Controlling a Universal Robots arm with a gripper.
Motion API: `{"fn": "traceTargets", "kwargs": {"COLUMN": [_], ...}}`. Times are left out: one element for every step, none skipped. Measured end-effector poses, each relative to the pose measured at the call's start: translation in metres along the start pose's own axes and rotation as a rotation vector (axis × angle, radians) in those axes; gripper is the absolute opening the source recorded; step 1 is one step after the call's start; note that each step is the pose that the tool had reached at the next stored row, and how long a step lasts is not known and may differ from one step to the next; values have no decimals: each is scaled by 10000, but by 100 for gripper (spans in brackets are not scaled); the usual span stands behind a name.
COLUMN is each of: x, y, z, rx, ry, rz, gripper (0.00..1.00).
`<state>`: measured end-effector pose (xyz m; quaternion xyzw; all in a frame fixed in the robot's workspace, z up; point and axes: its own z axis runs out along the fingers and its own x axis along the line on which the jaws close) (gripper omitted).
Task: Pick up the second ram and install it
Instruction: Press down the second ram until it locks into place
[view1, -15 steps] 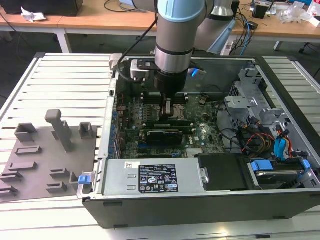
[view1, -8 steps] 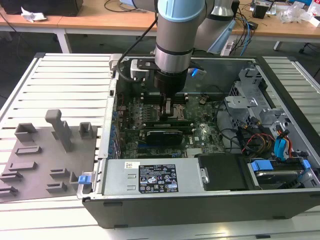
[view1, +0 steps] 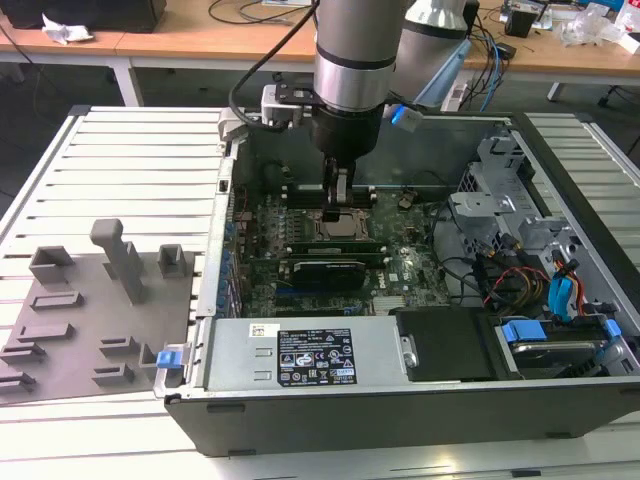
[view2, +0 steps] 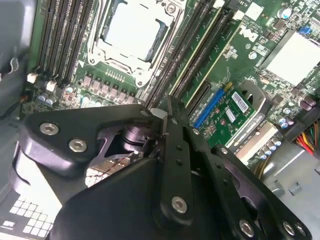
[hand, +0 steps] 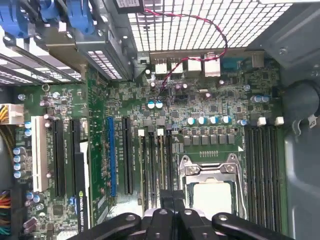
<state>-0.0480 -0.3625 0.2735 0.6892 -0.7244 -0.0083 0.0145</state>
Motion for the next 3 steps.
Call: {"fn": "traceTargets", "kwargs": {"x": [1,0,0], "y": [0,0,0], "z": [-1,-1,-1], "rx": [-1,-1,-1], "ry": [0,-2,-4], "rz": [-1,-1,-1], "gripper": [11,11,11]}}
